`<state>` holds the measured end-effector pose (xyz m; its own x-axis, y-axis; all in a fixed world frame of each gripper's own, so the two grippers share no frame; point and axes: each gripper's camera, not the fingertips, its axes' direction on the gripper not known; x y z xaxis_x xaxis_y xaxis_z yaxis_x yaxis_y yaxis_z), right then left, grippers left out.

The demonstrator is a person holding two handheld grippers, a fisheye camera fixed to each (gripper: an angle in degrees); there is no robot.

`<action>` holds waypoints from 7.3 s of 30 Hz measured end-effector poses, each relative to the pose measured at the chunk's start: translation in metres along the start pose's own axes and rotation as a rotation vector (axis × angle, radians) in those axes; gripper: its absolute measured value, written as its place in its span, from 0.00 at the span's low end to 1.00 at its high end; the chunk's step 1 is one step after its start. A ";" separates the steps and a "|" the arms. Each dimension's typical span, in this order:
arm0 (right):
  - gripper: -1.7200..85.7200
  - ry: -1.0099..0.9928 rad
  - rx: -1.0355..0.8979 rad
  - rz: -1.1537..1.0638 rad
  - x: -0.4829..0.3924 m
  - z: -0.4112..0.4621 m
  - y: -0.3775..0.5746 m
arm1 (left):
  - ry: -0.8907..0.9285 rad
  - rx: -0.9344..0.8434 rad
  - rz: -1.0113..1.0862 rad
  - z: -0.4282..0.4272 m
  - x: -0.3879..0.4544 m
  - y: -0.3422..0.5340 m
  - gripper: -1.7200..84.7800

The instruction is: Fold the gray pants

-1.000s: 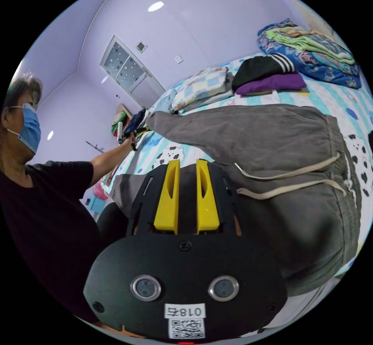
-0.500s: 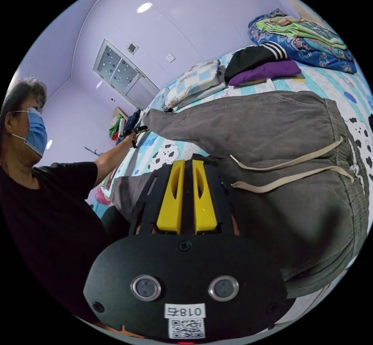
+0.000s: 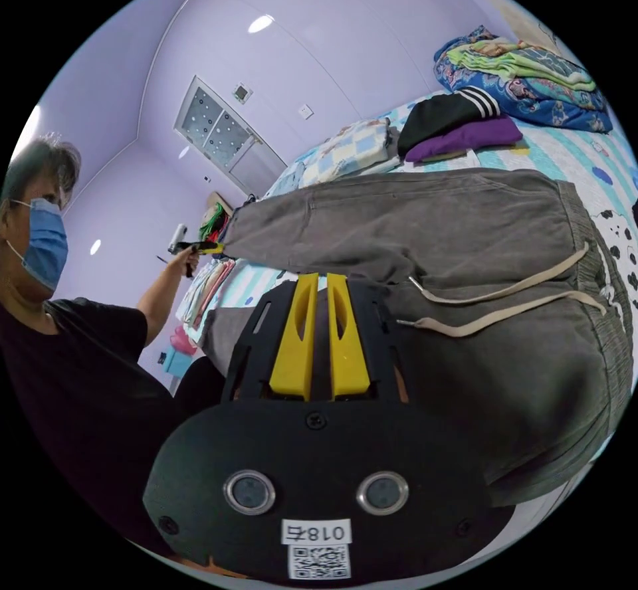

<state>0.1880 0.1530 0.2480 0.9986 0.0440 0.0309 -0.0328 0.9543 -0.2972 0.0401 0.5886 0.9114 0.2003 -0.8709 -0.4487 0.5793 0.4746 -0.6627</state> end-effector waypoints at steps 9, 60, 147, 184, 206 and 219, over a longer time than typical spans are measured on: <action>0.08 0.233 0.016 0.025 -0.012 -0.070 -0.005 | 0.004 0.318 -0.029 0.003 0.021 0.058 0.16; 0.03 0.632 -0.825 -0.543 0.084 0.057 -0.320 | -0.523 -0.227 0.721 0.082 0.358 -0.128 0.06; 0.05 0.633 -0.101 -0.024 0.229 -0.049 0.025 | -0.543 0.311 0.288 -0.430 0.438 0.674 0.01; 0.10 0.231 0.338 0.299 0.202 -0.107 0.108 | -0.333 0.643 -0.002 -0.466 0.309 0.822 0.01; 0.11 0.221 0.284 0.370 0.082 -0.069 0.107 | 0.385 0.831 -0.541 -0.325 0.069 0.867 0.13; 0.12 -0.102 -0.373 -0.505 -0.214 0.204 -0.019 | 0.205 0.710 -0.440 -0.304 0.080 0.808 0.12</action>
<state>-0.0340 0.1861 0.4414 0.8774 -0.3391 0.3395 0.4765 0.6986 -0.5337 0.2842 0.9408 0.1575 -0.2657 -0.8843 -0.3838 0.9415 -0.1526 -0.3004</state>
